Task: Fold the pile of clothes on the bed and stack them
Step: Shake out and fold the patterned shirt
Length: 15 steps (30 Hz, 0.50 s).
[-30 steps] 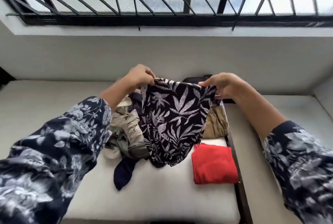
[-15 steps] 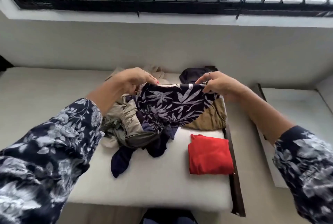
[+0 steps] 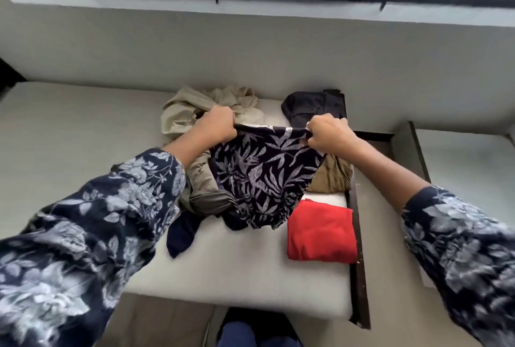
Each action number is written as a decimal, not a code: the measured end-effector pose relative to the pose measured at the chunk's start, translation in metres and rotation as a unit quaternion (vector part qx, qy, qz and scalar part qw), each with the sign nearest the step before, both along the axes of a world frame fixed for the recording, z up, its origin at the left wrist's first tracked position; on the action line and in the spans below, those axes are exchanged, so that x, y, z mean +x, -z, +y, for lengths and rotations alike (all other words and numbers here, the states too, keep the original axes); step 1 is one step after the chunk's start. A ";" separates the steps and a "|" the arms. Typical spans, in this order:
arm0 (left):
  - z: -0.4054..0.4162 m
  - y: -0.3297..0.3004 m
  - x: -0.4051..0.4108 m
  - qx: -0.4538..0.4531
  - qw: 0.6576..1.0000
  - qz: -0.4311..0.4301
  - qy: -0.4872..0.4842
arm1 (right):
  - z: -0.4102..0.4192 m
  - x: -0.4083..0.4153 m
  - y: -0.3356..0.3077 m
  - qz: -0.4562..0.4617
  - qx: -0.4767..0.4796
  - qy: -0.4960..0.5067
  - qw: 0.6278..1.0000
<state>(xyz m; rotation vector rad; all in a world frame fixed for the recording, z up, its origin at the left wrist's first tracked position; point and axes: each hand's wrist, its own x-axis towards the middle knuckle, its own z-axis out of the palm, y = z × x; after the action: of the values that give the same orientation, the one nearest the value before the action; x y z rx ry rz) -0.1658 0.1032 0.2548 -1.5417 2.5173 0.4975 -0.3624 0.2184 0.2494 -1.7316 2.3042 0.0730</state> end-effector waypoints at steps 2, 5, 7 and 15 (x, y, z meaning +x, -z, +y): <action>-0.001 0.002 0.004 -0.026 0.999 0.029 -0.003 | 0.006 -0.003 0.000 0.015 -0.034 0.005 0.999; 0.006 -0.001 0.011 -0.071 0.995 0.062 0.020 | 0.023 -0.001 -0.002 0.036 -0.079 0.002 0.996; 0.014 0.000 0.023 -0.103 0.989 0.087 0.054 | 0.038 0.007 0.000 0.029 -0.095 -0.009 0.995; 0.082 0.095 0.110 0.140 0.962 0.092 0.215 | 0.124 0.080 0.085 0.004 0.066 -0.047 0.997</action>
<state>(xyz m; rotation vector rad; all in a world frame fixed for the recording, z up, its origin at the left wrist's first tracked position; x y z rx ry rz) -0.0555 0.1855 0.1597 -0.8519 2.6602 0.9116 -0.2824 0.3423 0.1639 -1.7751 2.1706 0.2444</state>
